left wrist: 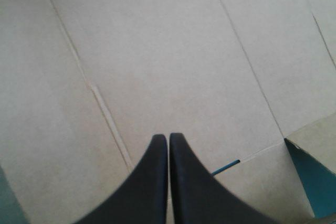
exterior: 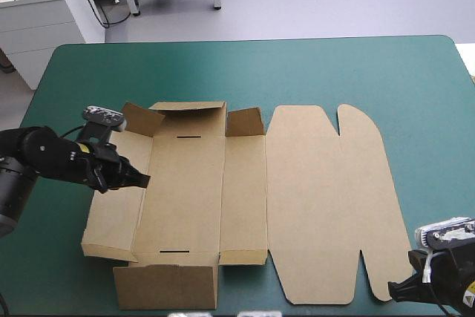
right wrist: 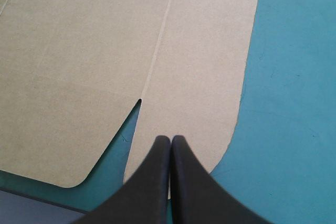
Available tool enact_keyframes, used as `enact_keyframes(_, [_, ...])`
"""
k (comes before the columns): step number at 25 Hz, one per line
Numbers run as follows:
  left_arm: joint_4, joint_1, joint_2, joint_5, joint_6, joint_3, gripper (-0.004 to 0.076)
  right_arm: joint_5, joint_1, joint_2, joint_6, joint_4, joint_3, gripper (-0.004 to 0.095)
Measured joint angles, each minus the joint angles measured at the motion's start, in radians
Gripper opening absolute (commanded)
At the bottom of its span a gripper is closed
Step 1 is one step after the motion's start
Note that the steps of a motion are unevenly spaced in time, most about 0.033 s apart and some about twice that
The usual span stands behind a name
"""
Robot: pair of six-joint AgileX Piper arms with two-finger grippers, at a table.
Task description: Fold the box
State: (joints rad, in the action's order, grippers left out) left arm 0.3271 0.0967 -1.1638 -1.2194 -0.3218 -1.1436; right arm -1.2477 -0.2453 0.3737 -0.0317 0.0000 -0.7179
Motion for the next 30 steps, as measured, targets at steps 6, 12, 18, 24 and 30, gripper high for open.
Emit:
enact_keyframes(6, [0.225, -0.462, -0.004, -0.017, -0.175, 0.000, 0.0001, 0.000, 0.000, -0.001, 0.000, 0.000, 0.000, -0.0019])
enact_keyframes(12, [0.305, -0.796, -0.004, -0.017, -0.204, 0.000, 0.0001, 0.000, 0.000, -0.001, 0.020, 0.000, 0.000, -0.0019])
enact_keyframes(18, [0.296, -0.861, -0.006, 0.005, -0.131, 0.000, 0.0071, 0.000, 0.000, -0.001, 0.023, 0.000, 0.000, -0.0019])
enact_keyframes(24, [0.296, -0.866, -0.054, -0.014, -0.132, -0.001, 0.0369, 0.000, 0.000, -0.001, 0.023, 0.000, 0.000, -0.0019])
enact_keyframes(30, [0.298, -0.867, -0.144, -0.015, -0.169, -0.001, 0.0653, 0.000, 0.000, -0.001, 0.043, 0.000, 0.000, -0.0019])
